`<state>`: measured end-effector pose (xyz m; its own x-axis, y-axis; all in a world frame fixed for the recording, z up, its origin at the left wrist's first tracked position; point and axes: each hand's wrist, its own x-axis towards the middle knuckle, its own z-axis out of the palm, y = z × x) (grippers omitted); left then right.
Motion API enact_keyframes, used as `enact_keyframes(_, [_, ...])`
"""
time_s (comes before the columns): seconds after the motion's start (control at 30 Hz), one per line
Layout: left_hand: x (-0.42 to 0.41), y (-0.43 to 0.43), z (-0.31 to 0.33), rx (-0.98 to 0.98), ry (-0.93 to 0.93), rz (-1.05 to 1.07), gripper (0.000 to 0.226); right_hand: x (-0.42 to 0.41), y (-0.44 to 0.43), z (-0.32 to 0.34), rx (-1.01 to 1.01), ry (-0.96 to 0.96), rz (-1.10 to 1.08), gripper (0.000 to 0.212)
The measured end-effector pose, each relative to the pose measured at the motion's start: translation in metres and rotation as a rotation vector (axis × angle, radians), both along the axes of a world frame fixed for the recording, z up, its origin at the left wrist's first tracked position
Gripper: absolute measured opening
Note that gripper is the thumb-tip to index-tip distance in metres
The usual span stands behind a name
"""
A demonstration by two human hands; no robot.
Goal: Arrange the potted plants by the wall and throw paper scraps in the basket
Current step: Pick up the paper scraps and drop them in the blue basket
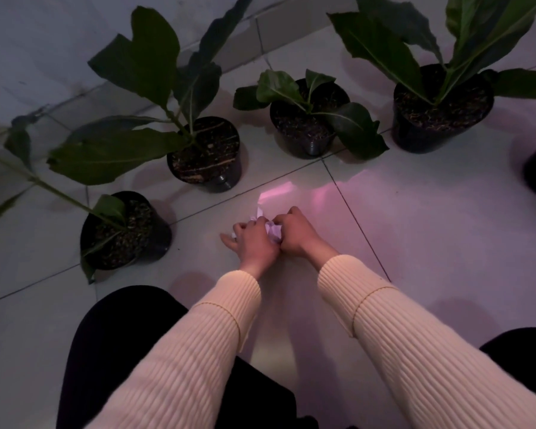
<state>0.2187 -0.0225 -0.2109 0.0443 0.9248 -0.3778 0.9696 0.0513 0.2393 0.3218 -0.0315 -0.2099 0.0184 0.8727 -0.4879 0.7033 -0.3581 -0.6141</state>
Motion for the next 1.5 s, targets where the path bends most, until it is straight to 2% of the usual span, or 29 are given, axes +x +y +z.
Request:
enact_keyframes(0.13, [-0.016, 0.009, -0.015, -0.019, -0.12, -0.02, 0.033, -0.009, 0.0, -0.001, 0.009, -0.004, 0.012, 0.033])
enact_keyframes(0.37, [-0.012, -0.001, -0.011, 0.001, -0.182, -0.086, 0.03, -0.009, -0.015, -0.001, 0.058, 0.024, -0.044, 0.028])
enact_keyframes(0.5, [-0.009, -0.017, -0.008, 0.015, -0.226, -0.112, 0.054, -0.005, -0.037, 0.004, 0.074, 0.062, -0.138, 0.018])
enact_keyframes(0.57, [-0.007, -0.028, -0.004, -0.018, -0.226, -0.12, 0.06, -0.001, -0.049, 0.007, 0.05, 0.096, -0.184, 0.015])
enact_keyframes(0.73, [0.005, -0.056, 0.01, -0.176, -0.197, -0.233, 0.065, 0.013, -0.087, 0.016, -0.07, 0.132, -0.266, 0.022])
enact_keyframes(0.87, [0.023, -0.07, 0.023, -0.271, -0.236, -0.24, 0.053, 0.031, -0.109, 0.023, -0.092, 0.103, -0.332, 0.017])
enact_keyframes(0.97, [0.042, -0.065, 0.043, -0.219, -0.257, -0.309, 0.03, 0.049, -0.112, 0.039, -0.058, 0.078, -0.375, 0.023])
enact_keyframes(1.17, [0.079, -0.034, 0.098, -0.079, -0.295, -0.412, 0.03, 0.088, -0.092, 0.082, 0.078, 0.106, -0.498, 0.017])
enact_keyframes(1.33, [0.105, -0.014, 0.156, 0.11, -0.355, -0.508, 0.034, 0.118, -0.071, 0.129, 0.213, 0.118, -0.558, 0.027])
enact_keyframes(1.5, [0.139, -0.008, 0.218, 0.182, -0.377, -0.61, 0.034, 0.149, -0.075, 0.188, 0.325, 0.168, -0.657, 0.017])
